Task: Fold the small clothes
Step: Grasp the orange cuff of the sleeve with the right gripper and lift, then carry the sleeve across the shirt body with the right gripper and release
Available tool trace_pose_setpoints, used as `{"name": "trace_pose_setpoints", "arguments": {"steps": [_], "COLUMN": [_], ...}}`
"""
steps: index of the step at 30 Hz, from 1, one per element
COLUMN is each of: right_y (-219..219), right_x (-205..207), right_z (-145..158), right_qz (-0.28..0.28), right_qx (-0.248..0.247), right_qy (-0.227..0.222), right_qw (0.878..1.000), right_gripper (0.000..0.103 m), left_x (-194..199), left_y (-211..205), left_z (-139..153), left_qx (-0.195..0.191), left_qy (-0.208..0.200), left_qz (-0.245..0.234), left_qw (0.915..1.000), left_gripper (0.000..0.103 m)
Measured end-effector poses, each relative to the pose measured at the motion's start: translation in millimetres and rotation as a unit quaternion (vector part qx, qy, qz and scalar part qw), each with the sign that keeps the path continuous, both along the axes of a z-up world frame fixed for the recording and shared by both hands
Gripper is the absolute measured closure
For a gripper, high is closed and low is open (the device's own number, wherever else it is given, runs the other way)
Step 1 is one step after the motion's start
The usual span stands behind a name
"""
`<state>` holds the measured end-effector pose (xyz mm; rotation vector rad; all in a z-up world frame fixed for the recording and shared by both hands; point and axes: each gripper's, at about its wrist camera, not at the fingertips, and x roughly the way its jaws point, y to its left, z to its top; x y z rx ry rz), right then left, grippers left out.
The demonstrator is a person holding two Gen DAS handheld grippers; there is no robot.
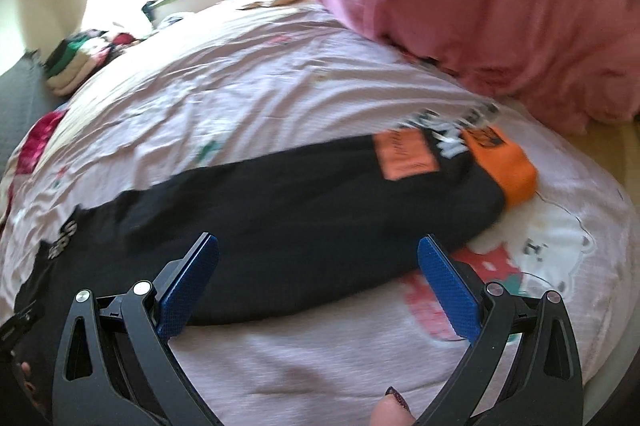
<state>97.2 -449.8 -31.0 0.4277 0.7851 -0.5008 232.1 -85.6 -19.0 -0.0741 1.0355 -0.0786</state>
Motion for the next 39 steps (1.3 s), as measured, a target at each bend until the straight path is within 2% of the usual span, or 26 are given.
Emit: {"name": "trace_pose_setpoints", "arguments": {"steps": [8, 14, 20, 21, 23, 24, 27, 29, 34, 39], "right_y": [-46.2, -68.5, -97.8, -102.3, -109.8, -113.1, -125.6, -125.1, -101.0, -69.7], "right_x": [-18.8, -15.8, 4.2, 8.2, 12.7, 13.1, 7.6, 5.6, 10.6, 23.3], "right_z": [-21.9, -29.6, -35.2, -34.7, -34.3, -34.3, -33.9, -29.0, 3.1, 25.2], "right_qz": [-0.068, -0.074, -0.082, -0.086, -0.101, -0.106, -0.114, -0.108, -0.053, 0.013], "right_qx": [0.055, 0.070, 0.098, 0.097, 0.088, 0.089, 0.136, 0.152, 0.138, 0.135], "right_qy": [0.004, -0.012, -0.017, -0.014, -0.002, -0.004, -0.038, -0.060, -0.121, -0.151], "right_qw": [0.996, 0.995, 0.992, 0.992, 0.991, 0.990, 0.983, 0.981, 0.982, 0.979], "right_gripper": [0.004, 0.004, 0.005, 0.008, 0.036, 0.044, 0.081, 0.083, 0.083, 0.083], "left_x": [8.8, 15.2, 25.4, 27.1, 29.0, 29.7, 27.3, 24.4, 16.9, 11.6], "left_y": [-9.8, -9.7, -2.1, -0.5, 3.1, 4.8, 6.6, 6.7, 8.9, 15.1], "left_z": [-6.6, -11.0, -13.0, -12.5, -11.7, -11.0, -7.2, -4.4, 5.6, 15.7], "left_qx": [0.005, 0.010, 0.015, 0.015, 0.010, 0.005, -0.007, -0.015, -0.046, -0.072], "left_qy": [0.007, 0.020, 0.027, 0.026, 0.027, 0.027, 0.024, 0.023, 0.014, 0.003], "left_qz": [0.000, 0.003, 0.012, 0.014, 0.018, 0.020, 0.018, 0.016, 0.013, 0.015], "left_qw": [1.0000, 0.9998, 0.9995, 0.9994, 0.9994, 0.9994, 0.9995, 0.9995, 0.9988, 0.9972], "left_gripper": [0.009, 0.009, 0.009, 0.009, 0.009, 0.009, 0.009, 0.009, 0.009, 0.009]}}
